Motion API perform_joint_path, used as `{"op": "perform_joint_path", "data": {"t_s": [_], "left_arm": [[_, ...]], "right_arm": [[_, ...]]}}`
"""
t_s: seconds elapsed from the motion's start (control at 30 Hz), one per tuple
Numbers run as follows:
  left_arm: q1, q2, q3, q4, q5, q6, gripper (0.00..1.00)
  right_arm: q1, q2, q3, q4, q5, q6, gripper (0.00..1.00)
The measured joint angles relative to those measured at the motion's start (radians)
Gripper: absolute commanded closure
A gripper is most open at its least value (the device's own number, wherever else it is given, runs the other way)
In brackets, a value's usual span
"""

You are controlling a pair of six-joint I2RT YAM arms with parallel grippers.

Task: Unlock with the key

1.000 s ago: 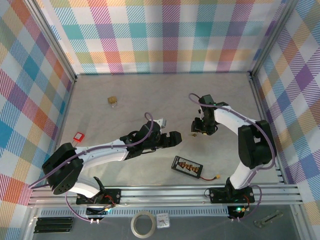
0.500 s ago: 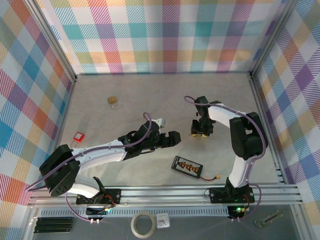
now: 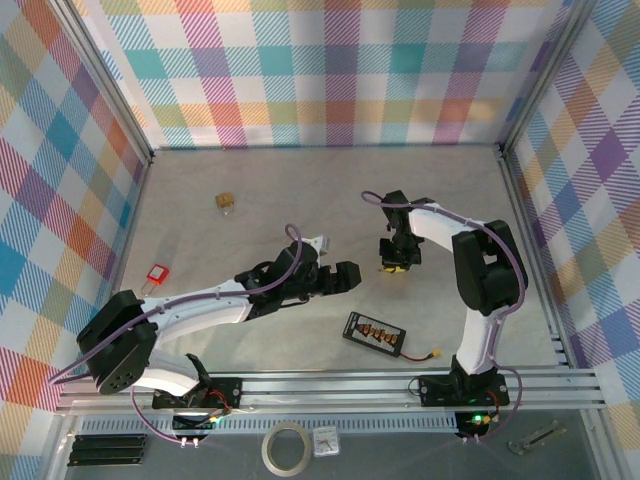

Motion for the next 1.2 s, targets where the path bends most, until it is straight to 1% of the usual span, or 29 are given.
{"op": "perform_joint_path", "data": {"t_s": [0.17,0.3,0.47,0.57,0.67,0.8,0.9,1.0,1.1,1.2], "left_arm": [[0.0,-0.008,0.0,-0.007,-0.001,0.0,0.1],[0.0,-0.017,-0.002,-0.021,-0.008,0.004,0.1],[0.0,-0.019,-0.006,-0.022,-0.008,0.008,0.1],[0.0,-0.019,-0.006,-0.019,-0.007,0.007,0.1],[0.0,-0.008,-0.004,-0.002,0.002,0.002,0.1],[0.0,0.04,0.017,0.066,0.03,-0.031,0.1],[0.0,0.072,0.032,0.144,0.046,-0.072,0.11],[0.0,0.087,0.04,0.23,0.049,-0.116,0.13],[0.0,0.104,0.047,0.318,0.049,-0.154,0.16],[0.0,0.128,0.055,0.385,0.046,-0.185,0.22]], "right_arm": [[0.0,-0.005,0.001,-0.012,0.017,0.008,1.0],[0.0,-0.018,-0.01,-0.003,0.018,0.013,1.0],[0.002,-0.068,-0.063,0.021,0.015,0.032,1.0],[0.003,-0.14,-0.098,0.023,0.006,0.05,1.0],[0.003,-0.269,-0.12,0.033,-0.017,0.07,1.0],[0.003,-0.456,-0.119,0.043,-0.052,0.101,1.0],[0.003,-0.566,-0.119,0.043,-0.09,0.127,1.0],[0.003,-0.629,-0.119,0.043,-0.14,0.156,1.0],[0.003,-0.655,-0.119,0.044,-0.193,0.183,1.0],[0.003,-0.663,-0.126,0.052,-0.245,0.206,1.0]]}}
